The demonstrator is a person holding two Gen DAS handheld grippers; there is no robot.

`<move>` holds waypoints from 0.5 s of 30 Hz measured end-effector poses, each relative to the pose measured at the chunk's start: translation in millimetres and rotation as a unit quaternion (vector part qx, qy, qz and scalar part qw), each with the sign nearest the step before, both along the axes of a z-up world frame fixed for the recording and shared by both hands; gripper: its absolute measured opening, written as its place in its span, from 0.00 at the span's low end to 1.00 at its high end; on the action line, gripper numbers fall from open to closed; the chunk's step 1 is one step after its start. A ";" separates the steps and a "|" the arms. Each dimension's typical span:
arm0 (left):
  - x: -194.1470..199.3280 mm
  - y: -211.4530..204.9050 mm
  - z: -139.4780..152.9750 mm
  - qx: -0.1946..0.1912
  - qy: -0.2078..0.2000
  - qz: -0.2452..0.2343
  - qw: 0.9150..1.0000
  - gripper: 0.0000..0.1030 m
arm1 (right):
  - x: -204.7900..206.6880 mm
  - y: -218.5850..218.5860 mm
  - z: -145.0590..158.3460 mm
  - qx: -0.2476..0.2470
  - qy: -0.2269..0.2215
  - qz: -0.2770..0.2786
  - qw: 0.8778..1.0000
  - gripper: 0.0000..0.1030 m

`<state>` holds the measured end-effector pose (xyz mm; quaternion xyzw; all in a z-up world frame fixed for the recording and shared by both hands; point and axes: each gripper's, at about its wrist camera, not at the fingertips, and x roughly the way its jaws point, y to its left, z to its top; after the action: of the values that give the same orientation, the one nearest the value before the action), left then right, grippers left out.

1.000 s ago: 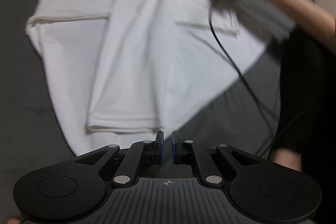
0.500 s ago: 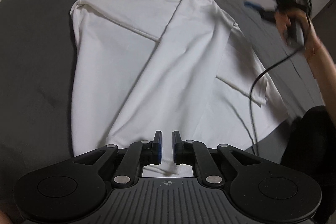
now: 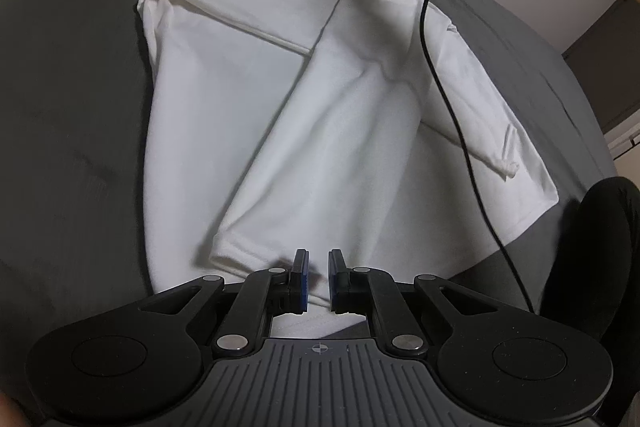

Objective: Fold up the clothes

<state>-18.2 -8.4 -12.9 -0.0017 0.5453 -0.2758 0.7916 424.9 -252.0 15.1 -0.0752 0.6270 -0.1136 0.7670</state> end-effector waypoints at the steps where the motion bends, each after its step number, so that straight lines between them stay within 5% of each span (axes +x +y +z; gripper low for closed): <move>1: -0.3 0.9 0.2 0.000 0.000 0.001 1.000 0.08 | 2.9 0.5 -5.3 -0.007 0.004 0.001 1.000 0.19; 3: 0.0 2.7 0.3 0.000 0.003 0.005 1.000 0.08 | 7.3 -0.7 -10.9 -0.008 -0.001 -0.006 1.000 0.06; 9: 2.2 4.2 -3.6 0.016 0.011 0.017 1.000 0.08 | 13.1 -20.7 -11.2 -0.060 -0.094 -0.061 0.992 0.04; 12: 3.5 2.4 -4.2 0.018 0.012 0.018 1.000 0.08 | 7.3 -41.3 -20.4 -0.005 -0.120 -0.084 0.989 0.05; 14: 4.6 2.4 -4.2 0.017 0.012 0.019 1.000 0.08 | 0.5 -54.5 -21.7 0.037 -0.144 -0.097 0.984 0.15; 15: 5.1 2.4 -4.2 0.017 0.012 0.020 1.000 0.08 | -3.9 -61.4 -19.8 0.053 -0.159 -0.102 0.980 0.32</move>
<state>-13.1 -6.0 -17.2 -0.0026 0.5588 -0.2507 0.7905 421.0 -313.4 -4.7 0.0489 0.5061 -0.1686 0.8444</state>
